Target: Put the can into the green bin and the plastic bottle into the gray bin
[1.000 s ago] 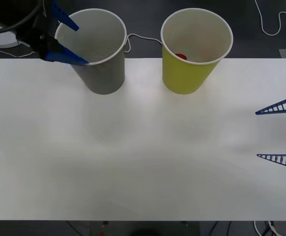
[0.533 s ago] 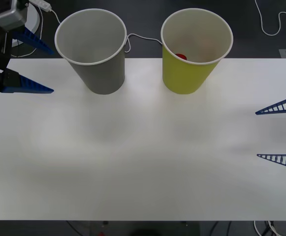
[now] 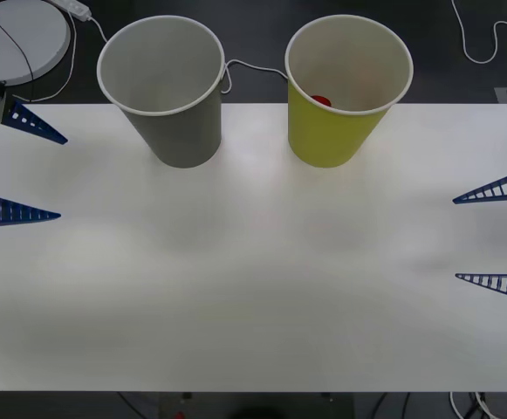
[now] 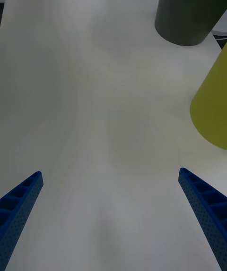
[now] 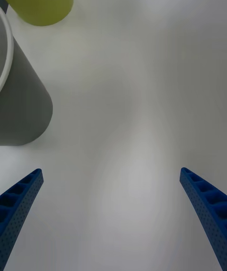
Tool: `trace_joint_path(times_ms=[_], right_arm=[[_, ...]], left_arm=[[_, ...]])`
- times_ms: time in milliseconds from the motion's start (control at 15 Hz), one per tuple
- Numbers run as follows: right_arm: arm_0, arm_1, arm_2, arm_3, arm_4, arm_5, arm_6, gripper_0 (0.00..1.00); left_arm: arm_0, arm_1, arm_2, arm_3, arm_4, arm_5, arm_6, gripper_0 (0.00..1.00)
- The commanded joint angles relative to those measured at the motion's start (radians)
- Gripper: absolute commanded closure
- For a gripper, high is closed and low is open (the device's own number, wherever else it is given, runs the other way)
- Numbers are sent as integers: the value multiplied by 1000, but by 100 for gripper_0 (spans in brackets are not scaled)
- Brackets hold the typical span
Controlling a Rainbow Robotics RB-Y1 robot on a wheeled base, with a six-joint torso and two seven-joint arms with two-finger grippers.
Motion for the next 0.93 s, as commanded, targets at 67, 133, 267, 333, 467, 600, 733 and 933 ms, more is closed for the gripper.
trace_joint_path(times_ms=[67, 133, 267, 333, 467, 600, 733, 933], right_arm=[[0, 0, 0, 0, 0, 0, 0, 0], [0, 0, 0, 0, 0, 0, 0, 0], [0, 0, 0, 0, 0, 0, 0, 0], [0, 0, 0, 0, 0, 0, 0, 0], [0, 0, 0, 0, 0, 0, 0, 0], [0, 0, 0, 0, 0, 0, 0, 0], [0, 0, 0, 0, 0, 0, 0, 0], [0, 0, 0, 0, 0, 0, 0, 0]], left_arm=[[77, -1, 45, -40, 22, 0, -23, 0], [91, -1, 48, -39, 32, 0, -34, 0], [108, -2, 48, 1, 55, 0, -100, 0], [114, -9, 47, 24, 67, 0, -126, 0], [116, -27, 35, 68, 74, 8, -183, 0], [117, -35, 9, 90, 82, 28, -209, 0], [117, -35, -10, 90, 81, 45, -215, 0], [117, -38, -36, 90, 79, 75, -220, 0]])
